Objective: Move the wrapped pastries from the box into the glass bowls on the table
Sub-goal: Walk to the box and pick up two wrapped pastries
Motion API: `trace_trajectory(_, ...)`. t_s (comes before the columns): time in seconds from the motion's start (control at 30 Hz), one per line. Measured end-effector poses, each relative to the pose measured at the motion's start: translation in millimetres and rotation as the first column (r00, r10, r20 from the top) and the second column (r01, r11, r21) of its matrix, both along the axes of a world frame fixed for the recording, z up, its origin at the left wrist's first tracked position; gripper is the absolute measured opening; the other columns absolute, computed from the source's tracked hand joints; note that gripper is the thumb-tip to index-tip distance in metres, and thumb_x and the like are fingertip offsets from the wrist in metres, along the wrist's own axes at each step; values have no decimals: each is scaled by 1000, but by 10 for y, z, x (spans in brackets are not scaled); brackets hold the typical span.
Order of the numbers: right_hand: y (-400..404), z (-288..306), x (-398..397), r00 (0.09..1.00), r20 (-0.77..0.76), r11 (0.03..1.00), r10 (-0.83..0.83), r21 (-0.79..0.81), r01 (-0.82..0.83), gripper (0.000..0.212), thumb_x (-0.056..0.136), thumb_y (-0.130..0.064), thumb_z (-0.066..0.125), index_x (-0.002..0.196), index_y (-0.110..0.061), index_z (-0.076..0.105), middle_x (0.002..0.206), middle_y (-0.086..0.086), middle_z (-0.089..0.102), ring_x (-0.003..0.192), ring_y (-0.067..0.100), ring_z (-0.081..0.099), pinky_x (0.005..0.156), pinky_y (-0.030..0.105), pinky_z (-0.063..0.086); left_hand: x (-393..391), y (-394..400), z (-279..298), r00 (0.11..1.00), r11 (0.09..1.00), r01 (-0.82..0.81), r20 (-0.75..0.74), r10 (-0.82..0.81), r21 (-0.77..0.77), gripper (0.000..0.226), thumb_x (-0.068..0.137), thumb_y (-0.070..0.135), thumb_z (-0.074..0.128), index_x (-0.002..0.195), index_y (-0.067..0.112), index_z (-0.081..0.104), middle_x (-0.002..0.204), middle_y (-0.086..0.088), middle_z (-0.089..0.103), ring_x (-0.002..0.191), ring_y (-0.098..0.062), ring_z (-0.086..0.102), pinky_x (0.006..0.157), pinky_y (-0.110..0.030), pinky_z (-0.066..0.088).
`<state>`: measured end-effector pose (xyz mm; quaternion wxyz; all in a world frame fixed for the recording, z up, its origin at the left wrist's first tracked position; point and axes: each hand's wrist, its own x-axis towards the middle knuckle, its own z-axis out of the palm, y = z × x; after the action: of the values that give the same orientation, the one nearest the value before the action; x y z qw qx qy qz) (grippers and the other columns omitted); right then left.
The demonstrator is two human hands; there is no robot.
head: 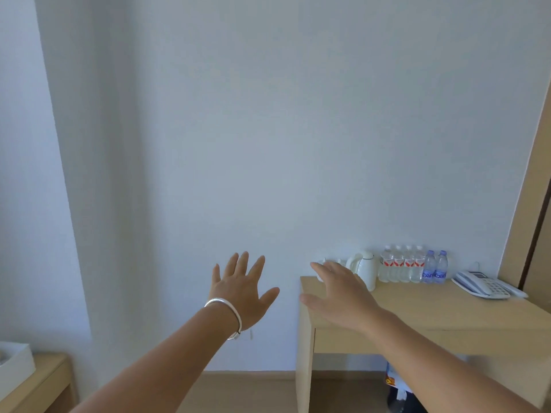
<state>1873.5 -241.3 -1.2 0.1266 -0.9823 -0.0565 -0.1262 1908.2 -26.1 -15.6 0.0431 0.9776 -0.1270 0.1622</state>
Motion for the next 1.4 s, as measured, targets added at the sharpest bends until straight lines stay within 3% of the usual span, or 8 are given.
trace_trajectory(0.37, 639, -90, 1643, 996, -24, 996, 84, 0, -84, 77, 89, -64, 45, 153, -30, 19, 159, 0, 20, 147, 15, 13, 118, 46, 15, 1358, 671, -64, 996, 995, -94, 2, 94, -20, 75, 90, 68, 21, 150, 32, -6, 161, -4, -5, 146, -21, -10, 116, -51, -2)
trace_trajectory(0.77, 1870, -123, 4019, 921, -8, 921, 390, 1, -390, 78, 89, -63, 45, 153, -28, 18, 159, 1, 21, 147, 16, 13, 118, 46, 14, 3119, 1822, -115, 917, 917, -398, 16, 398, -23, 76, 89, 69, 21, 150, 33, -6, 160, -4, -4, 146, -21, -9, 116, -51, -2)
trace_trajectory(1.07, 3310, -150, 5225, 741, -16, 741, 671, -2, -671, 78, 89, -63, 47, 153, -27, 19, 159, 4, 22, 146, 18, 15, 118, 47, 15, 3670, 2885, -118, 742, 741, -671, -18, 671, -36, 76, 89, 69, 22, 150, 32, -5, 161, -3, -4, 146, -20, -9, 116, -50, -4)
trace_trajectory(1.4, 5104, -361, 5316, 462, -4, 462, 887, 8, -887, 78, 89, -62, 47, 152, -25, 22, 158, 5, 25, 146, 19, 18, 117, 45, 18, 3242, 4259, -347, 472, 472, -881, -36, 881, -19, 76, 89, 70, 22, 149, 34, -5, 161, -1, -2, 146, -22, -9, 114, -51, -6)
